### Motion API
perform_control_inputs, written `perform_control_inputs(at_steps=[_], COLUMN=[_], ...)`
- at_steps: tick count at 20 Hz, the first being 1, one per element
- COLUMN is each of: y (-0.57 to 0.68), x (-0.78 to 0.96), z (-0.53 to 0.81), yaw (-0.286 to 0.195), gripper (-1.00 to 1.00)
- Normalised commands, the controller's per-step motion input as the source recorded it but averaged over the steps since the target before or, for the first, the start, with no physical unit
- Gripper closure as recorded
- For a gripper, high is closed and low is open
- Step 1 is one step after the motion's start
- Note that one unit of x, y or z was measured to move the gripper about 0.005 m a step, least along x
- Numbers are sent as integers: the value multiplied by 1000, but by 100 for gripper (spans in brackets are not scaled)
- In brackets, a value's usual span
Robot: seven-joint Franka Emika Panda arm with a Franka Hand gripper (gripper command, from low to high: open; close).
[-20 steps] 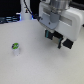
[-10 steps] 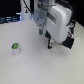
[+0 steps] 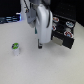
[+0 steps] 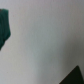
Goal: Open the kcup holder, insert the kcup into the holder, and close the kcup holder
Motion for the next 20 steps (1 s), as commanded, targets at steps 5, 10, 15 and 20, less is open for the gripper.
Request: perform_control_inputs(at_steps=[5, 10, 15, 20], y=[-536, -550, -542, -545], x=[-328, -361, -448, -517], z=[1, -42, -146, -323], yaw=[-238, -232, -227, -217], gripper=[-100, -100, -100, -100])
